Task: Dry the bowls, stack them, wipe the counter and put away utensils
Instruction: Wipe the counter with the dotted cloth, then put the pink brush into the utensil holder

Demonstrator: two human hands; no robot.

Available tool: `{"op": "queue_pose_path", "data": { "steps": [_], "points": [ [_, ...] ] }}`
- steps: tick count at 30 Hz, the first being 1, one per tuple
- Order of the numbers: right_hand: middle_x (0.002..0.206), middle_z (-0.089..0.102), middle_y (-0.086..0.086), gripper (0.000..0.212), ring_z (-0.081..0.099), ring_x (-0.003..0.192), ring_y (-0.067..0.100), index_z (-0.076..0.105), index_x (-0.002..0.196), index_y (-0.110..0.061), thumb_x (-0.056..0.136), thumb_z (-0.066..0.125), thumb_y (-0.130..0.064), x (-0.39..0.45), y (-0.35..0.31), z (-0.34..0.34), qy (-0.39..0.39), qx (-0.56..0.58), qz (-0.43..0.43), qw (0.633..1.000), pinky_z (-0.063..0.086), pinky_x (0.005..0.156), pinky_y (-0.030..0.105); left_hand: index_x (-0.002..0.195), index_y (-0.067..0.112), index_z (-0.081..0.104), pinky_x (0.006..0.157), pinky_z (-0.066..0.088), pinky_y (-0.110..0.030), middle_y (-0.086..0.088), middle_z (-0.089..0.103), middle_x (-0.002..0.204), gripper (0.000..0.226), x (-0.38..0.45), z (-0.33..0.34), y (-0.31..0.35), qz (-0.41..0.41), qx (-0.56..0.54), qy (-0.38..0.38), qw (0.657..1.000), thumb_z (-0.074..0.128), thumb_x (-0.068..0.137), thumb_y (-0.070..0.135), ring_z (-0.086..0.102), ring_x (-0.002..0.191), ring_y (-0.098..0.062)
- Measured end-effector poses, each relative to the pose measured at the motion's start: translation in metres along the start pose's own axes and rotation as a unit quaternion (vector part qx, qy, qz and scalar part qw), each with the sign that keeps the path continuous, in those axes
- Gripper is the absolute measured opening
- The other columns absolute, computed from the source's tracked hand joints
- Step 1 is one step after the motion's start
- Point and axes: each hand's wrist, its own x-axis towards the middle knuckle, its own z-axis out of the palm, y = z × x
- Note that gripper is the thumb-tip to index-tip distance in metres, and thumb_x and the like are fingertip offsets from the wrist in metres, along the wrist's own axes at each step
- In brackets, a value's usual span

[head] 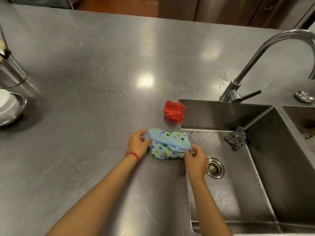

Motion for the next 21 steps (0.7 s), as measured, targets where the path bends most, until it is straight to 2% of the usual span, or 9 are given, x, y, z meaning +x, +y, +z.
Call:
{"op": "queue_pose_path", "data": {
  "steps": [3, 6, 9, 11, 13, 15, 18, 21],
  "points": [
    [0.116, 0.060, 0.016, 0.031, 0.052, 0.108, 0.032, 0.059, 0.116, -0.008, 0.086, 0.058, -0.012, -0.032, -0.003, -0.005, 0.010, -0.096, -0.089, 0.991, 0.041, 0.091, 0.041, 0.114, 0.004, 0.061, 0.096, 0.043, -0.039, -0.022, 0.057, 0.117, 0.035, -0.038, -0.031, -0.020, 0.022, 0.054, -0.017, 0.998, 0.067, 0.081, 0.014, 0.056, 0.107, -0.033],
    [0.127, 0.056, 0.013, 0.036, 0.046, 0.121, 0.031, 0.056, 0.121, -0.006, 0.085, 0.060, -0.009, -0.076, -0.012, 0.009, -0.073, -0.123, -0.158, 0.977, 0.037, 0.099, 0.042, 0.117, 0.008, 0.060, 0.099, 0.037, -0.032, -0.016, 0.057, 0.120, 0.035, -0.081, -0.072, -0.044, 0.056, 0.130, 0.002, 0.990, 0.064, 0.084, 0.020, 0.052, 0.113, -0.030],
    [0.133, 0.053, 0.012, 0.040, 0.047, 0.122, 0.030, 0.055, 0.124, -0.005, 0.085, 0.061, -0.012, -0.121, -0.020, 0.033, -0.159, -0.181, -0.227, 0.944, 0.037, 0.102, 0.042, 0.121, 0.011, 0.057, 0.103, 0.035, -0.032, -0.011, 0.056, 0.126, 0.037, -0.120, -0.120, -0.070, 0.062, 0.204, 0.011, 0.977, 0.059, 0.087, 0.026, 0.050, 0.118, -0.026],
    [0.125, 0.059, 0.016, 0.039, 0.055, 0.114, 0.032, 0.060, 0.117, -0.003, 0.080, 0.068, -0.011, -0.151, -0.029, 0.048, -0.195, -0.208, -0.282, 0.916, 0.042, 0.098, 0.043, 0.114, 0.010, 0.063, 0.097, 0.045, -0.035, -0.012, 0.062, 0.120, 0.035, -0.143, -0.156, -0.083, 0.072, 0.256, 0.038, 0.963, 0.058, 0.086, 0.030, 0.058, 0.112, -0.025],
    [0.103, 0.070, 0.017, 0.039, 0.067, 0.091, 0.033, 0.069, 0.100, -0.001, 0.064, 0.082, -0.008, -0.181, -0.037, 0.066, -0.203, -0.230, -0.349, 0.885, 0.054, 0.080, 0.043, 0.096, 0.008, 0.071, 0.075, 0.056, -0.038, -0.014, 0.071, 0.100, 0.040, -0.162, -0.191, -0.097, 0.070, 0.293, 0.045, 0.953, 0.050, 0.078, 0.037, 0.069, 0.089, -0.027],
    [0.089, 0.073, 0.014, 0.041, 0.071, 0.077, 0.029, 0.072, 0.089, -0.004, 0.052, 0.088, -0.009, -0.212, -0.048, 0.085, -0.203, -0.245, -0.394, 0.862, 0.057, 0.066, 0.042, 0.091, 0.008, 0.072, 0.066, 0.057, -0.043, -0.015, 0.073, 0.094, 0.047, -0.178, -0.226, -0.111, 0.056, 0.328, 0.045, 0.942, 0.042, 0.074, 0.040, 0.071, 0.081, -0.029],
    [0.089, 0.073, 0.012, 0.037, 0.071, 0.078, 0.027, 0.072, 0.089, -0.006, 0.056, 0.086, -0.014, -0.257, -0.066, 0.118, -0.204, -0.252, -0.437, 0.839, 0.058, 0.066, 0.041, 0.092, 0.007, 0.072, 0.067, 0.057, -0.045, -0.016, 0.072, 0.096, 0.048, -0.196, -0.279, -0.138, 0.036, 0.356, 0.053, 0.932, 0.039, 0.074, 0.038, 0.070, 0.082, -0.031],
    [0.096, 0.072, 0.013, 0.037, 0.070, 0.087, 0.028, 0.071, 0.095, -0.006, 0.061, 0.084, -0.013, -0.308, -0.084, 0.155, -0.215, -0.246, -0.449, 0.831, 0.055, 0.077, 0.045, 0.091, 0.008, 0.072, 0.065, 0.057, -0.041, -0.015, 0.072, 0.095, 0.048, -0.211, -0.340, -0.168, 0.032, 0.379, 0.059, 0.923, 0.038, 0.073, 0.038, 0.070, 0.083, -0.029]
  ]
}}
